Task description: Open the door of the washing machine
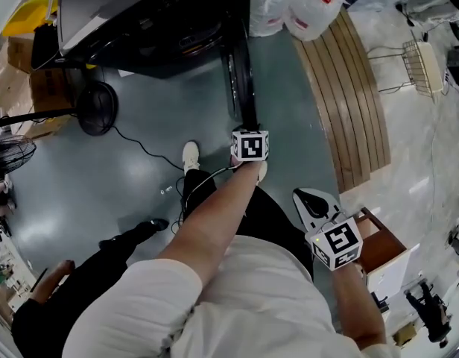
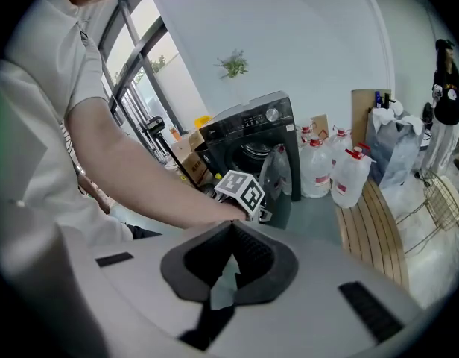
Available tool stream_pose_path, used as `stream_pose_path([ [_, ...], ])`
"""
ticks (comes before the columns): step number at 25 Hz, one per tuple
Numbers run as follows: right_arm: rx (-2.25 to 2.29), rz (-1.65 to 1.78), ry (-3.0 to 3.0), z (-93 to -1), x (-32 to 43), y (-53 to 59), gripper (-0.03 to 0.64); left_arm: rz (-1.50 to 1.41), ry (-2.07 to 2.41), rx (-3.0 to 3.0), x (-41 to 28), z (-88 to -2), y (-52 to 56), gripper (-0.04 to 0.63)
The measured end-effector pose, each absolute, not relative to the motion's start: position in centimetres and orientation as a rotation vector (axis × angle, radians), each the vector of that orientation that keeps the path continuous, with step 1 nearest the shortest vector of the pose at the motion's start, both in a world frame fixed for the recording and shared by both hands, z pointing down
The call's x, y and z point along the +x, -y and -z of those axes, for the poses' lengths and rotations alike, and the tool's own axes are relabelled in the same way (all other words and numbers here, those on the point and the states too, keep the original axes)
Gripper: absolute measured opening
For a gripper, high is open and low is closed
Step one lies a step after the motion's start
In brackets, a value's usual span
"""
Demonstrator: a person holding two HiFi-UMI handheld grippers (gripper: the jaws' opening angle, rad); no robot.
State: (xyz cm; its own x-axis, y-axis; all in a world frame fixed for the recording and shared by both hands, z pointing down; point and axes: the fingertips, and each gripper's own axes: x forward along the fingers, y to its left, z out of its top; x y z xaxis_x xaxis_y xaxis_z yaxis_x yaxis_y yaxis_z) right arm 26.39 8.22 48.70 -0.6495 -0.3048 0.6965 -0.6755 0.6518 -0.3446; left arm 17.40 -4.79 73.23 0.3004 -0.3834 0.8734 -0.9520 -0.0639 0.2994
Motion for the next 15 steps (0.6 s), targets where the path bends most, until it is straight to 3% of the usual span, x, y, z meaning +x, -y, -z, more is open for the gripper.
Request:
stream_pose_path([
  [15,0.819,-0.847,2.237,-49.3,29.2,-8.3,0.009,-0.612,1.154,1.578,24.5,-72.9,6.9,0.124],
])
